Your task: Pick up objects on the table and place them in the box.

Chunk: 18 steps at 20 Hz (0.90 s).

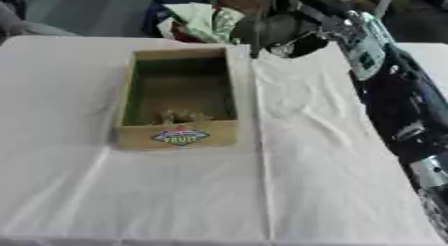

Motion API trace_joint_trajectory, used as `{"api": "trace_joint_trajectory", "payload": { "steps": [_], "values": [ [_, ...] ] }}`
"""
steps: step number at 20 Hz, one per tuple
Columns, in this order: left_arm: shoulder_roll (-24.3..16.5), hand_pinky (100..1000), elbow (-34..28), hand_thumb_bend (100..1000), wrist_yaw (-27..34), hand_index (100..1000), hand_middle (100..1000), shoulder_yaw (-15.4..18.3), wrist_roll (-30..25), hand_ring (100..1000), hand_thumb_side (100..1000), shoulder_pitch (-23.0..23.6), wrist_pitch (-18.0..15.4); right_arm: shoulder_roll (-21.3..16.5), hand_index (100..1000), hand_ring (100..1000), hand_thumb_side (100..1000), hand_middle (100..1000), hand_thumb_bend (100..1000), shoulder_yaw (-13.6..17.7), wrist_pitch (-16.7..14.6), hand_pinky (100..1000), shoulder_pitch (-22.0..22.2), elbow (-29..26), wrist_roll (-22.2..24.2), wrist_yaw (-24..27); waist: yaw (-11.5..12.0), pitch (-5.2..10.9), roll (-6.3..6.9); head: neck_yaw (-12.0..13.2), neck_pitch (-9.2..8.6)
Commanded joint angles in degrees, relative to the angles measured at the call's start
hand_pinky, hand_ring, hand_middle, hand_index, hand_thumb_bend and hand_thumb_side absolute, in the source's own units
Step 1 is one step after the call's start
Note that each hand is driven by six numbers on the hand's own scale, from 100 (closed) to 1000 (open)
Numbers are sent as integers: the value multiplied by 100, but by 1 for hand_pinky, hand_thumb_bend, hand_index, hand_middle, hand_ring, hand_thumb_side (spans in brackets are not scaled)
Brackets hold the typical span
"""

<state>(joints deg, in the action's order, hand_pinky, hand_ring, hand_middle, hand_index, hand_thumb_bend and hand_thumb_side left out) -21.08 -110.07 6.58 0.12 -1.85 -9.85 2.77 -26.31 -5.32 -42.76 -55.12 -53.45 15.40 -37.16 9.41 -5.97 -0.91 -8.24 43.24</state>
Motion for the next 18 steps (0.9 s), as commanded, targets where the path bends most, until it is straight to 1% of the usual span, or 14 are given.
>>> {"api": "trace_joint_trajectory", "payload": {
  "steps": [1, 6, 11, 12, 14, 15, 16, 17, 18],
  "values": [
    [-17, 513, -136, 100, 29, 762, 573, -22, -72, 576, 828, -125, -5, 206, 398, 579, 234, 362, 249, 26, -6, 571, -276, 121, 167, -87, 59, 73, 3, -73, -16],
    [78, 518, -181, 100, 94, 762, 573, -84, -167, 576, 827, -256, -5, 691, 404, 579, 260, 368, 241, 149, 96, 570, -419, 664, 231, -639, 290, -1, 23, -223, -89],
    [151, 520, -211, 100, 149, 762, 572, -138, -244, 576, 829, -382, 3, 974, 437, 588, 291, 397, 257, 293, 238, 576, -470, 1077, 69, -1291, 559, -82, 29, -362, -178],
    [163, 521, -213, 100, 158, 762, 572, -150, -258, 576, 830, -399, 6, 1004, 445, 591, 297, 405, 272, 323, 271, 577, -473, 1146, 13, -1406, 606, -94, 29, -380, -190],
    [176, 520, -216, 100, 166, 762, 572, -162, -281, 576, 831, -412, 9, 1043, 491, 607, 334, 448, 348, 372, 347, 586, -475, 1253, -129, -1625, 668, -109, 31, -400, -208],
    [180, 520, -216, 100, 167, 761, 572, -162, -286, 576, 831, -411, 10, 1056, 527, 621, 364, 480, 403, 386, 385, 595, -473, 1289, -211, -1728, 684, -114, 33, -404, -211],
    [184, 521, -215, 100, 167, 761, 572, -158, -285, 576, 832, -406, 11, 1064, 560, 632, 383, 509, 428, 390, 425, 603, -467, 1310, -294, -1831, 693, -118, 33, -408, -212],
    [187, 521, -214, 100, 165, 761, 572, -155, -283, 576, 833, -400, 12, 1067, 623, 665, 436, 560, 463, 383, 458, 623, -460, 1321, -366, -1934, 695, -121, 32, -409, -213],
    [188, 521, -211, 100, 163, 761, 572, -152, -282, 575, 834, -394, 13, 1066, 650, 678, 458, 580, 466, 367, 481, 632, -452, 1327, -405, -2036, 694, -122, 31, -406, -213]
  ]
}}
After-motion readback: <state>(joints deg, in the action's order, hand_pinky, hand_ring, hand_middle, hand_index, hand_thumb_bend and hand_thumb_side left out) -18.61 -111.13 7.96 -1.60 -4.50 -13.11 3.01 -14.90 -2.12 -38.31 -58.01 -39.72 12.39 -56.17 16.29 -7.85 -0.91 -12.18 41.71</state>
